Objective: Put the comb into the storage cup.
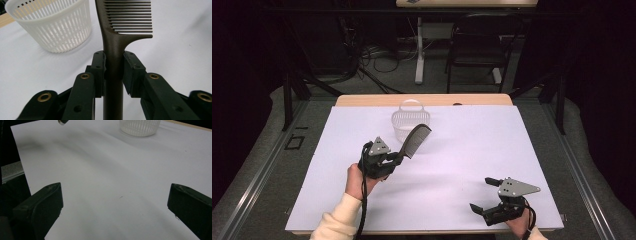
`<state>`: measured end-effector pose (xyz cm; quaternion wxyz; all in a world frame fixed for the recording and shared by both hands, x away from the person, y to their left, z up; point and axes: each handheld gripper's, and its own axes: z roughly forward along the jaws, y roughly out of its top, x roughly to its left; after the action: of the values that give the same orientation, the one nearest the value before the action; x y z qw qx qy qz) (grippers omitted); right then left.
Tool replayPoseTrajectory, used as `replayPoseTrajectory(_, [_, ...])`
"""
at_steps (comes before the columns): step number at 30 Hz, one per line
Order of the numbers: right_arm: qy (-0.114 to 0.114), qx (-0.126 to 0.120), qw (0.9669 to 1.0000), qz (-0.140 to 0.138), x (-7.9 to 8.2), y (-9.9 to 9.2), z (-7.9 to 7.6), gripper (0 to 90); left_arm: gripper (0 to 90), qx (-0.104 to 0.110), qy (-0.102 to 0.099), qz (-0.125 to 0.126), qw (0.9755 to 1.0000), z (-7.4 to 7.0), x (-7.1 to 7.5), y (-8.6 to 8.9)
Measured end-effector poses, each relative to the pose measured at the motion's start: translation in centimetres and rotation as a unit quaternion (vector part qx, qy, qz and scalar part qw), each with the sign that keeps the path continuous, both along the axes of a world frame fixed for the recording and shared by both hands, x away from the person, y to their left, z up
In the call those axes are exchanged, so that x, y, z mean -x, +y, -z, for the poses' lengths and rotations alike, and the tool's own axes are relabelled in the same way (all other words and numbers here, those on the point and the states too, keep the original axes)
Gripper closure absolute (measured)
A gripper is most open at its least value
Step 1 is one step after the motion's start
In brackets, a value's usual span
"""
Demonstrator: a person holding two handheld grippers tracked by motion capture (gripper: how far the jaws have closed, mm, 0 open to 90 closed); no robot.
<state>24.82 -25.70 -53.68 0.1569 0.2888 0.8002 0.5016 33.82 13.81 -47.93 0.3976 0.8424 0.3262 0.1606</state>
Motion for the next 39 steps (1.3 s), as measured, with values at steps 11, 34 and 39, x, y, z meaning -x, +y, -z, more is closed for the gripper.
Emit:
replayPoseTrajectory(11, [0.002, -0.001, 1.0000, -0.004, -0.2, 0.1, 0.0, 0.0, 72.4, 0.002, -0.014, -0.005, 0.9999, -1.5, -0.5, 0.1])
replayPoseTrajectory(34, [0.006, 0.000, 1.0000, -0.006, -0.2, 0.1, 0.0, 0.0, 72.5, 0.013, -0.026, -0.016, 0.9995, -3.3, -2.3, 0.4])
replayPoseTrajectory(39, [0.009, 0.001, 0.9999, -0.006, -0.3, 0.2, 0.1, 0.0, 72.5, 0.010, -0.027, -0.017, 0.9994, -3.7, -2.7, 0.6])
